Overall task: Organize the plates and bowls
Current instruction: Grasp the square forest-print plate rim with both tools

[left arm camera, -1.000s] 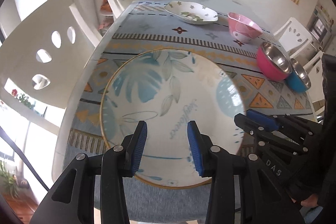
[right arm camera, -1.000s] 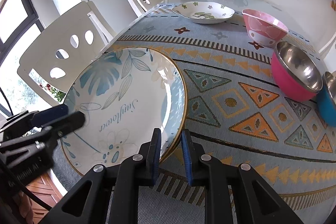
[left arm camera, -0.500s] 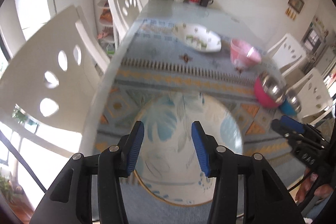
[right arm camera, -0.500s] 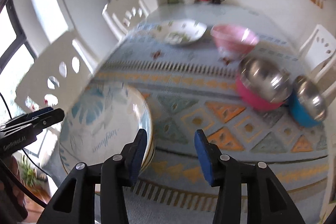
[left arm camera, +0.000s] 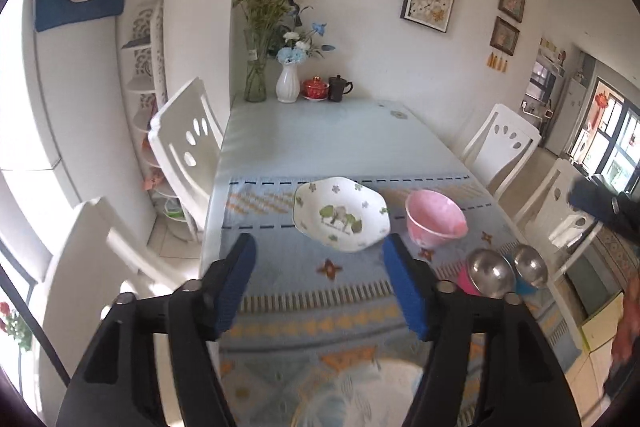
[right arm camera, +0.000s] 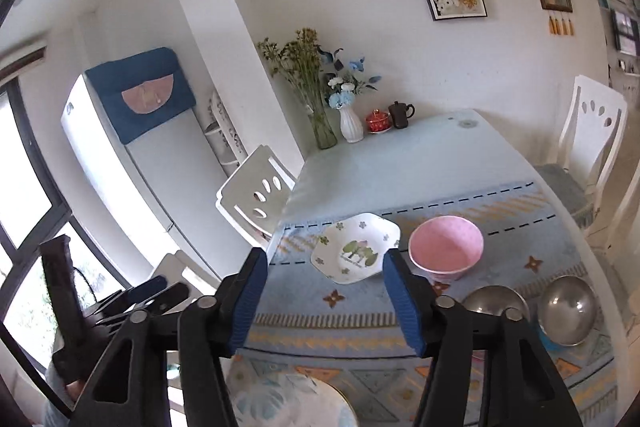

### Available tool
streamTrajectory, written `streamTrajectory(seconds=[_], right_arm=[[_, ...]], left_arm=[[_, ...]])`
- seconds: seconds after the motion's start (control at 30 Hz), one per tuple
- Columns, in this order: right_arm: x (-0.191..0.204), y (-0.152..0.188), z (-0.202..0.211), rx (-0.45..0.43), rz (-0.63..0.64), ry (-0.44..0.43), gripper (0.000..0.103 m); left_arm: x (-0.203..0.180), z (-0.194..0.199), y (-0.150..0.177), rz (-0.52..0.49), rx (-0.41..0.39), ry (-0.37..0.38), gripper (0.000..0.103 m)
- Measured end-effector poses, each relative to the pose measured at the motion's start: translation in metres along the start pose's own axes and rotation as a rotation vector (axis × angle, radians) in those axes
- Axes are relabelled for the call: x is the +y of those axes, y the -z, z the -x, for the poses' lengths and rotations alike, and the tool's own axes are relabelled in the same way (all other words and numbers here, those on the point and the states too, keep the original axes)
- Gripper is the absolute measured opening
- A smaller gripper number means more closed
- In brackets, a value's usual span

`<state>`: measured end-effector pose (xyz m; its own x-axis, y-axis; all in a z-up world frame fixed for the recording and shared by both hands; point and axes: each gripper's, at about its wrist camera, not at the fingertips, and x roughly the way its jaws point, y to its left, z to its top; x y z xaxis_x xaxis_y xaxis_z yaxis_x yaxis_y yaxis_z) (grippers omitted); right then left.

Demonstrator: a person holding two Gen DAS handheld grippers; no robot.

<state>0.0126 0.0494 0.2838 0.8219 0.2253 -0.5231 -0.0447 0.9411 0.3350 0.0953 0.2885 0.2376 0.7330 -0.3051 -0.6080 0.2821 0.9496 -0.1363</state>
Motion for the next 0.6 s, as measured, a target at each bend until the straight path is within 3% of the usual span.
streamTrajectory(seconds=[0.1,0.2,0.3,0.37,0.5,0.6], right_arm=[[-0.001,0.011,-0.039,0.065,-0.018,-0.008,0.060],[-0.013,0.031,-0.094,0.186,-0.043,0.025,0.060],[-0.028,0.051,-0.162,0.290,-0.036,0.058,0.059],[-0.049,0.062,-0.205,0.354,-0.122,0.082,0.059],[-0.088,0.078,-0.257,0.398,-0.284,0.132,0.059],[-0.096,0.084,-0.283,0.391,-0.289,0.117,0.059]], left_arm=[[0.013,-0.045,-0.003,0.080,0.062,-0.025,0.071],[0.031,-0.101,0.003,0.168,0.153,0.012,0.071],[0.044,-0.157,0.003,0.160,0.219,-0.004,0.071],[0.049,-0.190,0.003,0.140,0.265,-0.007,0.071],[0.057,-0.248,0.002,0.159,0.315,-0.003,0.071],[0.053,-0.284,0.000,0.132,0.338,-0.021,0.069]])
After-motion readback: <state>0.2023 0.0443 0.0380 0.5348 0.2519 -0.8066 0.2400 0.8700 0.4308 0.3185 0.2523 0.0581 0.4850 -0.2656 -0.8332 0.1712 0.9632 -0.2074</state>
